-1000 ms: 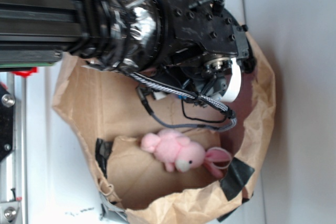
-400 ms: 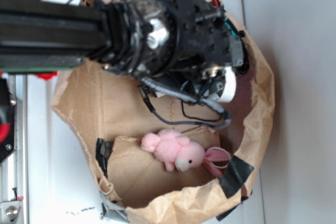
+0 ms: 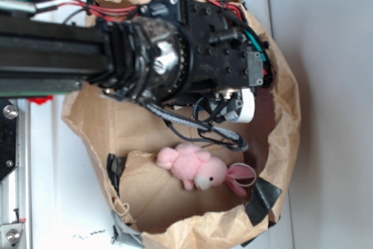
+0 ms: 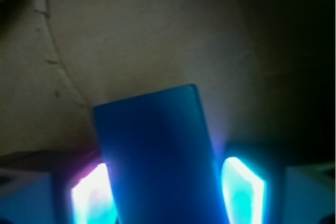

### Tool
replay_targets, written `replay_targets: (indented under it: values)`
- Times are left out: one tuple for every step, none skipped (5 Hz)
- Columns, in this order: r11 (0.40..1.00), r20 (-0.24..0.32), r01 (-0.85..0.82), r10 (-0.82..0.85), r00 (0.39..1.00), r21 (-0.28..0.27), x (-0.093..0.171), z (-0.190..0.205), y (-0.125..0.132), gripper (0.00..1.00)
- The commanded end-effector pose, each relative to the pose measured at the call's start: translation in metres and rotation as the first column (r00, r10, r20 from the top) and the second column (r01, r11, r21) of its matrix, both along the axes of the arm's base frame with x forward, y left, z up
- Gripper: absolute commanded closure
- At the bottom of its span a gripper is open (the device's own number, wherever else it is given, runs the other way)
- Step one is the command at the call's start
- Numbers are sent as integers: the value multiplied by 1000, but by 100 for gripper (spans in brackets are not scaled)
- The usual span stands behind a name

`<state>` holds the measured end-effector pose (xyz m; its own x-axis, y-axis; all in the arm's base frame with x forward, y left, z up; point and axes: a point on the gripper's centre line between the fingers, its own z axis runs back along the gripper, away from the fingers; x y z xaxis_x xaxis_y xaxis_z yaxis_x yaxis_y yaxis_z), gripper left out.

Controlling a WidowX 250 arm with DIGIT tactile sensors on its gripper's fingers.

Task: Grab the blue block.

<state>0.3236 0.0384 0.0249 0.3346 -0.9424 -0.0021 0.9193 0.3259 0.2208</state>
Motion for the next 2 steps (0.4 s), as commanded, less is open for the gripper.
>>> replay_targets:
  values:
    - [1000,81,-19,21,996,-25,-2,37,0,100]
    - [988,126,-133,141,982,-72,-6,66,13,100]
